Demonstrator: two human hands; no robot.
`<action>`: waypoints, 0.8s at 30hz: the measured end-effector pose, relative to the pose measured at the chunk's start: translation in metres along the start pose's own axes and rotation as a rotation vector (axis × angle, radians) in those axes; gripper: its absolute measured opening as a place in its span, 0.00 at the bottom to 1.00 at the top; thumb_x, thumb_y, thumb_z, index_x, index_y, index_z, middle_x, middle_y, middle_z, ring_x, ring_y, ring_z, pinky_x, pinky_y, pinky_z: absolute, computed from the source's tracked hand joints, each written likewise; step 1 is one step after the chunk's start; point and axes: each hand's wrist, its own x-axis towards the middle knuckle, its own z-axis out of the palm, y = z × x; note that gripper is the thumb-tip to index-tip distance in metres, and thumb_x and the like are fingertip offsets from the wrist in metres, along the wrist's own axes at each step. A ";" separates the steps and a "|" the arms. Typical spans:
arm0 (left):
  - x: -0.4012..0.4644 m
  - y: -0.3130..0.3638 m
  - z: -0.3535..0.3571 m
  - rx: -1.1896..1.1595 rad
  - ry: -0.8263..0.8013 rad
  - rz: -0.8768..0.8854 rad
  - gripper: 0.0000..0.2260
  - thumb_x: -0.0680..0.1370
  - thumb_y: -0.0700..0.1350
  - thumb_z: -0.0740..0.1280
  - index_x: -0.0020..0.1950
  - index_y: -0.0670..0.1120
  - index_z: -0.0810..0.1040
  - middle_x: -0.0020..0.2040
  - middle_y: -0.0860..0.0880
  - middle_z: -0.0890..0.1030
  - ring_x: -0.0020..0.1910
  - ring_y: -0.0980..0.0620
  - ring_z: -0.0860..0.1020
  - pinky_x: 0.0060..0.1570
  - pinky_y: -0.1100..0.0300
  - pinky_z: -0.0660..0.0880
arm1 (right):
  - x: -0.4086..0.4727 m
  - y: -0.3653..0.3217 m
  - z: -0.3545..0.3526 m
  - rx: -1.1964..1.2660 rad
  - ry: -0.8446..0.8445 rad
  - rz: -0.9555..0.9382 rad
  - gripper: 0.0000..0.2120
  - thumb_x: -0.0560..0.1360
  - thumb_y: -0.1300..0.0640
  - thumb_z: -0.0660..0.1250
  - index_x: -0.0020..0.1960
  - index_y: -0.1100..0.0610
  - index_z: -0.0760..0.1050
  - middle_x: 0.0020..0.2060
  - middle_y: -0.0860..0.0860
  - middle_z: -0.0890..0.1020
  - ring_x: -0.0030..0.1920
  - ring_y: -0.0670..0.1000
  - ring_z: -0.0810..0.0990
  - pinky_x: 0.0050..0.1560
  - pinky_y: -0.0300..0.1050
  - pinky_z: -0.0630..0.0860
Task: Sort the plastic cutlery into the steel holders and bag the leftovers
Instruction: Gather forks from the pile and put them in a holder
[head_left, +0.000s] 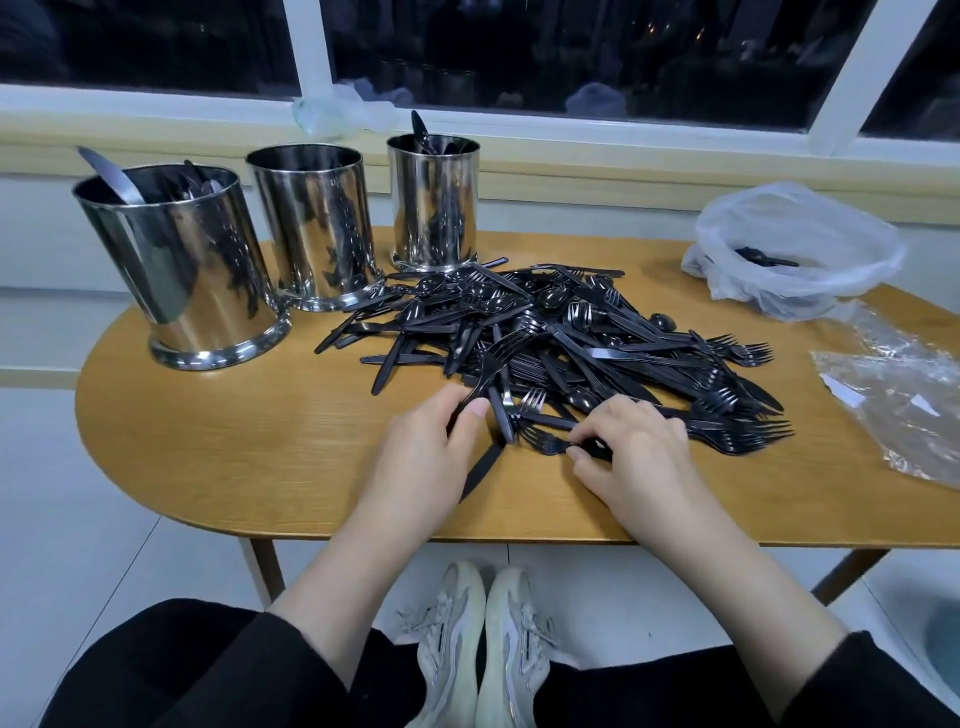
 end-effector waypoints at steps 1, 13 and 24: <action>0.000 0.000 -0.001 -0.013 0.000 -0.008 0.12 0.85 0.53 0.60 0.44 0.53 0.73 0.29 0.53 0.71 0.29 0.56 0.69 0.29 0.62 0.64 | 0.001 -0.001 -0.002 0.012 -0.026 0.005 0.04 0.78 0.50 0.70 0.52 0.47 0.81 0.48 0.42 0.75 0.55 0.49 0.72 0.53 0.47 0.58; -0.001 0.000 -0.004 -0.134 0.002 -0.046 0.12 0.86 0.52 0.57 0.53 0.51 0.78 0.26 0.62 0.70 0.26 0.59 0.67 0.28 0.65 0.63 | 0.007 -0.003 -0.021 0.313 -0.126 0.055 0.08 0.76 0.52 0.74 0.48 0.40 0.78 0.40 0.40 0.80 0.47 0.40 0.74 0.50 0.38 0.68; -0.003 0.021 0.007 -0.328 -0.070 -0.028 0.10 0.86 0.47 0.59 0.50 0.52 0.79 0.41 0.50 0.85 0.36 0.49 0.80 0.38 0.54 0.77 | 0.010 -0.032 -0.039 1.355 -0.006 0.353 0.02 0.77 0.64 0.71 0.46 0.59 0.79 0.35 0.53 0.80 0.35 0.49 0.76 0.44 0.45 0.74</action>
